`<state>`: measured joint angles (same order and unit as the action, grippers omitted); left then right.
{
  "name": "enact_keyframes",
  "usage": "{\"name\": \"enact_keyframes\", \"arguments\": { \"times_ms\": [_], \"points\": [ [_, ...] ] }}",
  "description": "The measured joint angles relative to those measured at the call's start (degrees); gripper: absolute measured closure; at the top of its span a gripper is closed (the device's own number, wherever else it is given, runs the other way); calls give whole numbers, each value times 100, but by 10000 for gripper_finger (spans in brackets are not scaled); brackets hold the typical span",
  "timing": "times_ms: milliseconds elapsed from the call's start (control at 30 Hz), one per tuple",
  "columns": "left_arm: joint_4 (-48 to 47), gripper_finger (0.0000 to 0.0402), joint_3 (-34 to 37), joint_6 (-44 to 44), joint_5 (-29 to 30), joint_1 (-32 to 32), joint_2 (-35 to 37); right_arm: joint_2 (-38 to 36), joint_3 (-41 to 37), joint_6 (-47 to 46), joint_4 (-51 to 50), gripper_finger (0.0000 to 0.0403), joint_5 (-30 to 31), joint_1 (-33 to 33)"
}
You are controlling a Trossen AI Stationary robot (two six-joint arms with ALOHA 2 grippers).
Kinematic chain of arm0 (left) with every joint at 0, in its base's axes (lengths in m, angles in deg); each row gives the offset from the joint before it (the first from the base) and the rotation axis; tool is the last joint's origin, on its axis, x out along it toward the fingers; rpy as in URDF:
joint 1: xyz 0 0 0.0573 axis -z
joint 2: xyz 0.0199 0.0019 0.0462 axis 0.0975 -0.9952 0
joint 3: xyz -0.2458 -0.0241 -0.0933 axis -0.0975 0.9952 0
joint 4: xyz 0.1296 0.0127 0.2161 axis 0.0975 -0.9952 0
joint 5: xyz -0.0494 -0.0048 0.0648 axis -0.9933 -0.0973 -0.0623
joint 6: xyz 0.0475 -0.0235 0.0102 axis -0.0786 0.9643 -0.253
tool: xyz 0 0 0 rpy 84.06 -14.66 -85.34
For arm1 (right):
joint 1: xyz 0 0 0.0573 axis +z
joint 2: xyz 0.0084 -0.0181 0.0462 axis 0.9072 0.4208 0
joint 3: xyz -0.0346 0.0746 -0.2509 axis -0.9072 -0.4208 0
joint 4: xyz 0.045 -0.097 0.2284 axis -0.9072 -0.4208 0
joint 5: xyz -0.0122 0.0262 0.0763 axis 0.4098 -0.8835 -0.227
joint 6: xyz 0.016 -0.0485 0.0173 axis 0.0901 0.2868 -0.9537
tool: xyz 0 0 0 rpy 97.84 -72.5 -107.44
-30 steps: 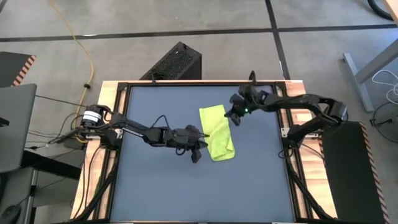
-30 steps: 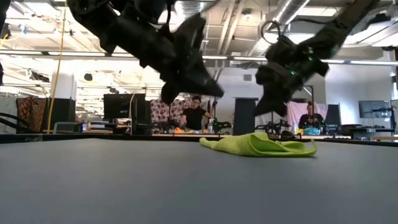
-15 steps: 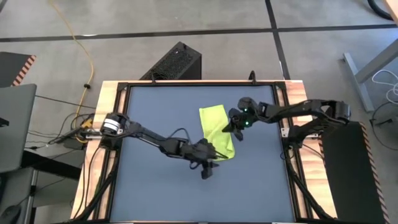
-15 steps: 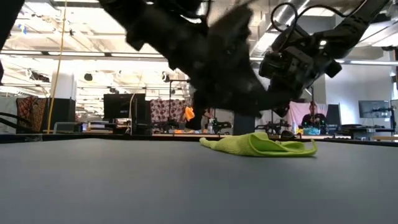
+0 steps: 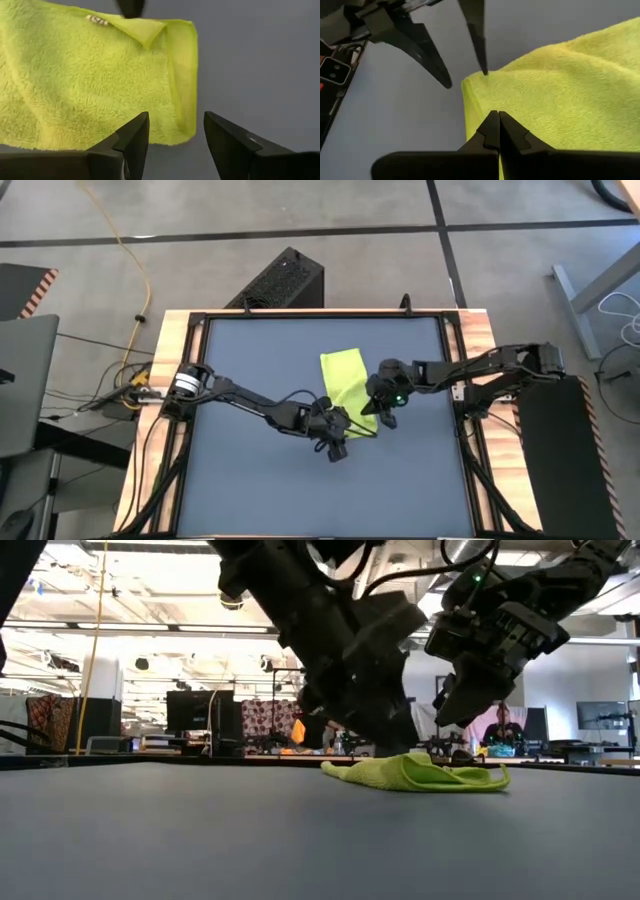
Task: Roll towel into tight, uniform cylinder
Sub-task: Roll the green towel
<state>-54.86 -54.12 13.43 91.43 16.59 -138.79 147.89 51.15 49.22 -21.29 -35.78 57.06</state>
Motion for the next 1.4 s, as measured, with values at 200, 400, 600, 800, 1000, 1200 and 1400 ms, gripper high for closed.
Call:
{"name": "enact_keyframes", "arguments": {
  "times_ms": [200, 400, 600, 800, 1000, 1200, 1400],
  "points": [
    [124, 224, 17, 283, -180, 30, -232, 0, -1, 15, -387, 387, 186, 248],
    [102, 257, -24, 508, 5, 71, -372, 0, 4, -78, -291, 387, 373, 339],
    [-12, 376, -28, 395, -161, 71, -365, -2, 2, -131, -286, 383, 518, 337],
    [-59, 400, -32, -9, 1, 73, 1, -2, 2, -141, -349, 384, 520, 337],
    [-200, 401, -24, 119, -180, 58, 86, -1, 2, -154, -765, 384, 649, 309],
    [-111, 387, 212, 611, -549, 62, 80, 0, 2, -284, -980, 384, 824, 311],
    [-46, 315, 201, 589, -608, 62, 86, 0, 2, -258, -968, 384, 824, 389]
  ]
}}
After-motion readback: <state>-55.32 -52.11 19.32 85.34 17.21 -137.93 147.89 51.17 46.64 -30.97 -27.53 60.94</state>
